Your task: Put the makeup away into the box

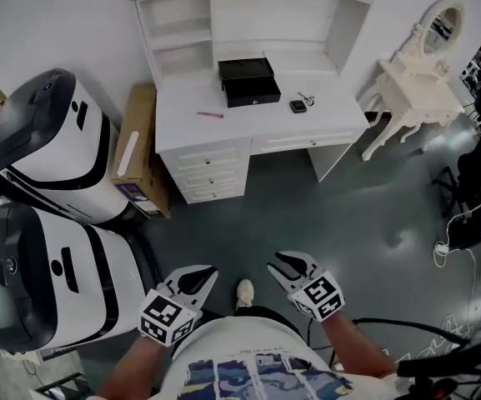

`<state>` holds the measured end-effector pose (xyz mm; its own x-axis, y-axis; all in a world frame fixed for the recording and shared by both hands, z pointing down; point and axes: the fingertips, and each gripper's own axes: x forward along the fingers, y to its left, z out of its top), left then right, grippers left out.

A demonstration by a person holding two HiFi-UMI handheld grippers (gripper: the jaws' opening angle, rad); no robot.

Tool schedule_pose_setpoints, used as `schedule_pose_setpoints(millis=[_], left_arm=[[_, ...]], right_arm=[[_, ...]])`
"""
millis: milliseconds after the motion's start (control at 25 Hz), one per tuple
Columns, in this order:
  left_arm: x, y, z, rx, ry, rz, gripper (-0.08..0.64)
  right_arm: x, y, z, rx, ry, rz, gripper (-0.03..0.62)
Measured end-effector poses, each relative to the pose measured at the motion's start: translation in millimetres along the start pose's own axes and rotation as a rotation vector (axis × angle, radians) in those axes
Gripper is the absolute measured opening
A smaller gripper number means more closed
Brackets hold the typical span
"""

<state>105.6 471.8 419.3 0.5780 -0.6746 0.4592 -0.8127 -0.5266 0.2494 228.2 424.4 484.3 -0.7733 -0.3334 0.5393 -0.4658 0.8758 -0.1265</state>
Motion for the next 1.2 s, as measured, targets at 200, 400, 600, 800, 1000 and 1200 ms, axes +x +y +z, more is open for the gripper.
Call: schedule_pose_setpoints(millis=[200, 400, 600, 800, 1000, 1200], left_arm=[[34.0, 9.2, 24.0, -0.003, 0.002, -0.016, 0.015], [55.8, 32.6, 37.7, -0.019, 0.017, -0.032, 0.016], [82.9, 74.1, 53.4, -0.027, 0.003, -0.065, 0.017], [108.0, 136.2, 81.0, -0.029, -0.006, -0.11, 0.017], [125.8, 194.2, 124.3, 0.0, -0.014, -0.171, 0.017], [131.9, 238.5, 136.4, 0.04, 0.013, -0.23, 0.067]], right_arm=[[6.9, -43.4, 5.6, 0.031, -0.01, -0.03, 0.14], [24.6, -67.2, 10.7, 0.058, -0.003, -0.034, 0.129], [51.4, -98.2, 20.9, 0.083, 0.013, -0.075, 0.129], [88.6, -135.0, 47.0, 0.101, 0.037, -0.137, 0.141], [125.9, -181.4, 86.8, 0.137, 0.033, -0.224, 0.155], [158.1, -214.0, 113.0, 0.159, 0.036, -0.304, 0.178]])
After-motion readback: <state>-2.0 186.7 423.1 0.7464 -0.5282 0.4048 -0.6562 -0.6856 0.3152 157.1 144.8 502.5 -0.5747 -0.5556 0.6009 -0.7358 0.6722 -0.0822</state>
